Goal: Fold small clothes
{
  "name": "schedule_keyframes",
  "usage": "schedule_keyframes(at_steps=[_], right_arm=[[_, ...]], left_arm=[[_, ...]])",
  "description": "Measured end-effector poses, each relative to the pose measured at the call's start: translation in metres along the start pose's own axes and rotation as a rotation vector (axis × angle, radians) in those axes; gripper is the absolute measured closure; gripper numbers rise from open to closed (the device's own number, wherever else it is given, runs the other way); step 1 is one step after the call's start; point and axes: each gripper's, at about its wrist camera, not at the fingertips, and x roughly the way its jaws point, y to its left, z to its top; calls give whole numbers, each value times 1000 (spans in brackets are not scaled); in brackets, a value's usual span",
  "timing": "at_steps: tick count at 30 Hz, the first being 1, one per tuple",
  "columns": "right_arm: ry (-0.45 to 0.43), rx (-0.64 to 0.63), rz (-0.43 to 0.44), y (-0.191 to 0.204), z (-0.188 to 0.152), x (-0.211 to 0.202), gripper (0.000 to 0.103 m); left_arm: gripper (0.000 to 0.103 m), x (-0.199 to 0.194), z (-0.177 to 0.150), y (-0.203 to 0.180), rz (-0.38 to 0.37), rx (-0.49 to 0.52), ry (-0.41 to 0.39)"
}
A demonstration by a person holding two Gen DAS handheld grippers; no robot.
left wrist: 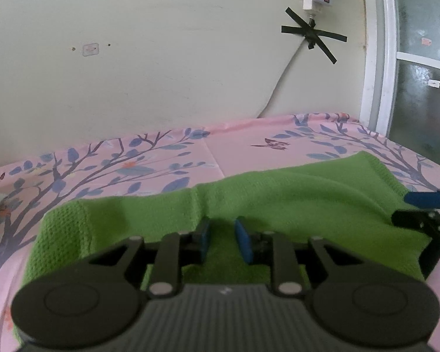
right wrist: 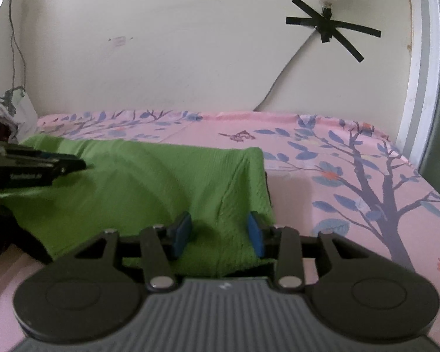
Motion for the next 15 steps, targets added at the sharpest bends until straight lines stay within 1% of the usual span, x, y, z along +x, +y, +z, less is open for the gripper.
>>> schedule_keyframes(at_steps=[1,6,8,11,12,13,14,15], right_arm=[[1,-8,1,1,0,1,68],[10,-28,23,4,2,3,54],[14,-36,28,5,2,4,52],[16,-52,19,8,2,4,51],[16,-56,15,9,1,4,51],[16,-60,12,10,1,4,51],[16,-64,9,10,1,5,50],[17,-67,7,10,1,5,50]], left_arm=[[81,0,0,0,0,0,0],[81,0,0,-1,11,11,0],[79,0,-1,-4,26,20,0],[75,0,-1,-6,49,29,0],[72,0,-1,-6,57,29,1],[66,0,-1,-6,68,25,1],[62,0,-1,-5,81,20,2],[52,0,-1,-4,95,13,4]])
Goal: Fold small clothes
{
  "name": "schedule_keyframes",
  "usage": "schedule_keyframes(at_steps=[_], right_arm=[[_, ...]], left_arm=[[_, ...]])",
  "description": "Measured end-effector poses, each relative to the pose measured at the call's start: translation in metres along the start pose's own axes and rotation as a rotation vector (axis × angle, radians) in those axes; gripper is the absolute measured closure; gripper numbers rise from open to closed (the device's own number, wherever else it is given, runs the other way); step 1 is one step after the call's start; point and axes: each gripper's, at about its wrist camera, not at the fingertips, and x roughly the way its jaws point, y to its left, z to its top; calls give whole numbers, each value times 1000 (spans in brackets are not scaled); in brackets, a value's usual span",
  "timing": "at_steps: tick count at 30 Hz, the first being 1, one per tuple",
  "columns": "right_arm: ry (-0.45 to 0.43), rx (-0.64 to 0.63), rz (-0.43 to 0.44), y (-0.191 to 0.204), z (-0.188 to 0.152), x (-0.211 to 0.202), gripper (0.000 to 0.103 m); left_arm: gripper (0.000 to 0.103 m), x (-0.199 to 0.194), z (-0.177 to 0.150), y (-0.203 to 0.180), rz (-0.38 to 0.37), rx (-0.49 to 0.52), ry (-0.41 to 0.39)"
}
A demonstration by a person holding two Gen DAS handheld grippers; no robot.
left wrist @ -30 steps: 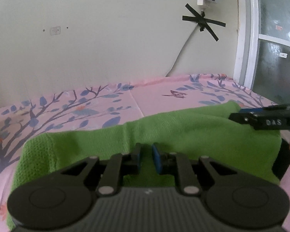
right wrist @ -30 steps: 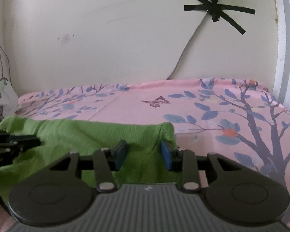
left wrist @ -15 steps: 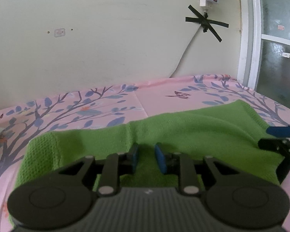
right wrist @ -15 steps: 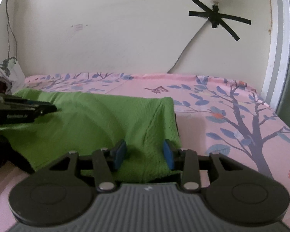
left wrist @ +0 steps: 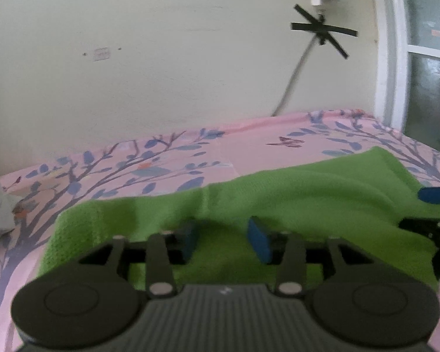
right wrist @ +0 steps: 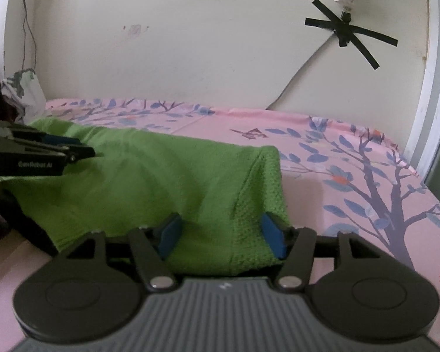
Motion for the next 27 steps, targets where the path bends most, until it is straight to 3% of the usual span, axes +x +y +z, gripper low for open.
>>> schedule_keyframes(at_steps=[1,3,12,24,27], right_arm=[[0,-6,-5,1,0,0,50],[0,-29,-25,6,0,0,48],[-6,-90,-96,16,0,0,40],[-8,-97,-100,16,0,0,40],[-9,-98,-103,15,0,0,38]], left_arm=[[42,0,0,1,19,-10,5],[36,2,1,6,30,-41,17],[29,2,0,8,47,-46,25],[18,5,1,8,73,-40,36],[11,5,0,9,69,-42,37]])
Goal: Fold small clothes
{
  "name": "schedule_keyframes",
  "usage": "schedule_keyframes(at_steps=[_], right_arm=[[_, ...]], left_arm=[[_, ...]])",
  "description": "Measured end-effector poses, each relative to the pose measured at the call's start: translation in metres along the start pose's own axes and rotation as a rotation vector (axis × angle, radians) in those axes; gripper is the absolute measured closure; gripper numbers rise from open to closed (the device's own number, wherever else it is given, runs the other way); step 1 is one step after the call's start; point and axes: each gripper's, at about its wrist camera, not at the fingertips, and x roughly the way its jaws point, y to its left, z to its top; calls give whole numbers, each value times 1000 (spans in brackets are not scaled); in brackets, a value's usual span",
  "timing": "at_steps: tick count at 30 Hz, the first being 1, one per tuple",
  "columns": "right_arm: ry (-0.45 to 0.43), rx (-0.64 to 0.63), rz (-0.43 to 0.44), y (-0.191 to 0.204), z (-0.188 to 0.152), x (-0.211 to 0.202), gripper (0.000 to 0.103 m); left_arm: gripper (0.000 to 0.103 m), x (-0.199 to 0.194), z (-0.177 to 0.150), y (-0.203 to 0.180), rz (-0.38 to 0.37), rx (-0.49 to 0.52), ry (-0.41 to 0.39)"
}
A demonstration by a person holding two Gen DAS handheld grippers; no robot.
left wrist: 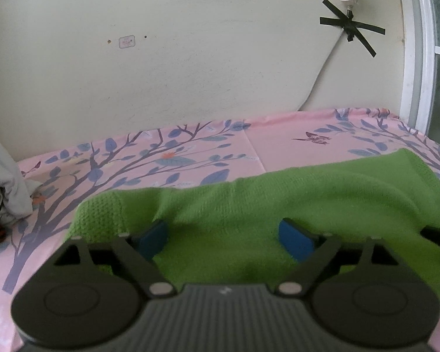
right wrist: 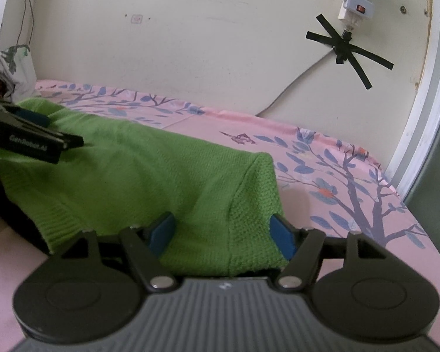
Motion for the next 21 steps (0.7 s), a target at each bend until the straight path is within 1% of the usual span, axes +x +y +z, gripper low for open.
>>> schedule_keyframes(at_steps=[1,4,5,7,8,12,15,21], right_arm=[[0,0,-3,1,0,0,38],[4,6,-9,0,0,0,35],[6,10,-12,0,1,1,32],[16,25,-31,-1,1,2,19],[26,44,-39,-4,1,3,16],[54,126,21,-18,0,7,15],[69,169,47,-24,-1,10,15],[75,187,50,-24,-1,11,16]], left_arm=[[6,0,0,0,-6,0,2],[1,0,0,1,-20,3,5],[0,0,-1,1,-23,6,4],[0,-1,-2,0,-22,10,-1],[0,-2,-2,0,-22,11,-3],[0,-2,-3,1,-27,11,-5],[0,-2,-3,1,-29,12,-8],[0,-3,-3,3,-39,8,-2]])
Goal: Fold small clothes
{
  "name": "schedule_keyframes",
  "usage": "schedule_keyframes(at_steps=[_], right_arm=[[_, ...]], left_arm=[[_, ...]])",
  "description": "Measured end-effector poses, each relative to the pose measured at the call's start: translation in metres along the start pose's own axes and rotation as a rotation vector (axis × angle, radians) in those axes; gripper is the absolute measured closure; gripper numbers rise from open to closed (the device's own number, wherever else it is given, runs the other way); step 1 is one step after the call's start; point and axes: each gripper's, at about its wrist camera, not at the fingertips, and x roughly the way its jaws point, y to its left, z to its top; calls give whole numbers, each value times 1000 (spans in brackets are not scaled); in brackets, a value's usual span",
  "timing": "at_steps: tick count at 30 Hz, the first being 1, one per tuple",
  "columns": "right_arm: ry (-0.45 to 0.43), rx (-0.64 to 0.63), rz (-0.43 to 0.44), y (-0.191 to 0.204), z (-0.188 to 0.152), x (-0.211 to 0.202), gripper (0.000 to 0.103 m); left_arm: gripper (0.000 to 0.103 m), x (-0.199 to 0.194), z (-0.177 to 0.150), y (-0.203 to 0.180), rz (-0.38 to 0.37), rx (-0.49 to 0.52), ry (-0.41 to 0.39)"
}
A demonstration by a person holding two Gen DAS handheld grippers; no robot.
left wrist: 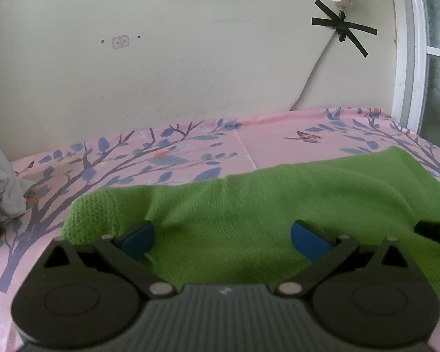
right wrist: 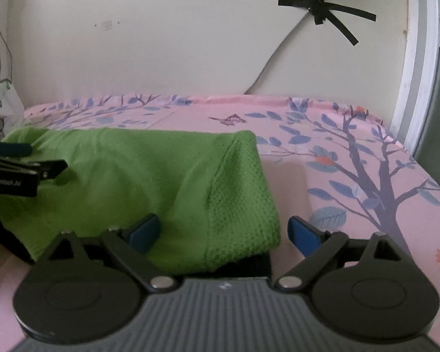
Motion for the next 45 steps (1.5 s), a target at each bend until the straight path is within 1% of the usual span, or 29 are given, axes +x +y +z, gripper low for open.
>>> schedule_keyframes(at_steps=[9,13,20,25,27,28,29,31,32,33,35,38,40,42,45], right_arm=[[-23,-21,-56,4,0,-4,16],[-40,-19,-106,5,-2,-7,16],[-45,-15,-167,5,-2,-7,16],[-55,7,-174,2,-2,-8,16],[-91,8,-185,2,-3,-14,16],[-117,5,-185,2,-1,-18,16],[-134,1,-179,2,1,-22,16],[-162,-14,-181,2,12,-26,16],[-167,-31,-187,3,18,-26,16],[-169,-48,-198,3,23,-24,16],[-153,-76,-214,0,33,-14,16],[-72,-75,-204,-9,44,13,17],[-25,-93,-206,-12,46,32,17],[-18,-104,-211,-14,48,45,16],[-4,-52,-215,-21,56,60,16]], left_arm=[[0,2,1,0,-9,17,37],[0,1,0,-2,-9,52,53],[0,-1,-1,-3,3,66,49],[0,-4,-3,-1,3,66,39],[0,-9,-4,1,2,63,17],[0,-13,-5,3,5,56,-7],[0,-20,-6,6,-1,45,-45],[0,-36,-10,16,-19,-2,-156],[0,-40,-10,19,-11,-22,-184],[0,-41,-10,22,4,-42,-190],[0,-36,-6,30,13,-87,-161],[2,-28,-4,47,24,-172,-106],[4,-18,-2,55,37,-207,-55],[4,-11,-1,57,57,-207,-17],[1,0,1,47,110,-135,39]])
